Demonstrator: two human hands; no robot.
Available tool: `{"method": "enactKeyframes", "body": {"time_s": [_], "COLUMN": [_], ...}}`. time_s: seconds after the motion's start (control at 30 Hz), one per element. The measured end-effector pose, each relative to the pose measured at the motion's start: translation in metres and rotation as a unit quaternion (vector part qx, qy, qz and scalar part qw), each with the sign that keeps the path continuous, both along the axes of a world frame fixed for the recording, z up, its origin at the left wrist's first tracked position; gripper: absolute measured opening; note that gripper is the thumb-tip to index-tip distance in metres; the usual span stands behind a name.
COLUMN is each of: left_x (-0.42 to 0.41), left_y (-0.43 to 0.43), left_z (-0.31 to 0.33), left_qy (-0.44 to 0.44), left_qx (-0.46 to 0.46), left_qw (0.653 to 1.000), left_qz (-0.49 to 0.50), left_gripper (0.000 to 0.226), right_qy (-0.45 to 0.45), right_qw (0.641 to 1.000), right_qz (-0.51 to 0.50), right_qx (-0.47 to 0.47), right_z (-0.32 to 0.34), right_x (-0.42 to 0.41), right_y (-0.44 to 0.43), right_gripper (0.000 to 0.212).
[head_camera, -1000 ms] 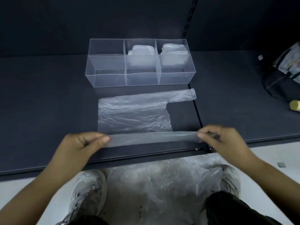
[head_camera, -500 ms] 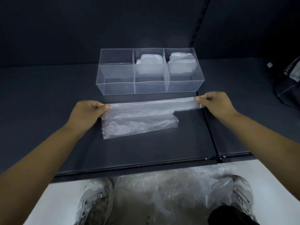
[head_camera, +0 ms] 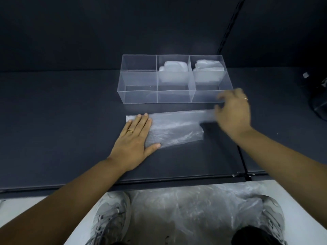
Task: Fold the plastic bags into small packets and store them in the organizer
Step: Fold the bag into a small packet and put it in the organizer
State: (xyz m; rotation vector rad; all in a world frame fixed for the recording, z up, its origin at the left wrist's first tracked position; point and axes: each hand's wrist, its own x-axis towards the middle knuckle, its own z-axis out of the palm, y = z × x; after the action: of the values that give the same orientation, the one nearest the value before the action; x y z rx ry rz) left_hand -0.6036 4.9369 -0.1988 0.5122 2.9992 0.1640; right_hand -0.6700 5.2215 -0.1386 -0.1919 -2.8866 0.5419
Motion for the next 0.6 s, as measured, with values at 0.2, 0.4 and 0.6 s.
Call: {"method": "enactKeyframes", "body": {"time_s": [0.2, 0.4, 0.6], "left_x": [-0.001, -0.001, -0.001], "left_y": [0.001, 0.000, -0.001], "left_z": [0.002, 0.003, 0.002], "left_qy": [-0.015, -0.011, -0.022], "left_qx": [-0.009, 0.000, -0.008], "left_qw": [1.000, 1.000, 1.000], "left_qz": [-0.008, -0.013, -0.005], "left_gripper": [0.091, 0.096, 0.096], "right_qy": [-0.088, -0.130, -0.126], "right_qw": [0.934, 0.944, 0.965], "right_qz": [0.329, 0.276, 0.166], "right_qx": [-0.106, 0.125, 0.162], "right_z": [-0.015, -0.061, -0.056], "right_x": [0.042, 0.037, 0.038], "right_y": [-0.130, -0.080, 0.005], "right_gripper": [0.047, 0.066, 0.064]}}
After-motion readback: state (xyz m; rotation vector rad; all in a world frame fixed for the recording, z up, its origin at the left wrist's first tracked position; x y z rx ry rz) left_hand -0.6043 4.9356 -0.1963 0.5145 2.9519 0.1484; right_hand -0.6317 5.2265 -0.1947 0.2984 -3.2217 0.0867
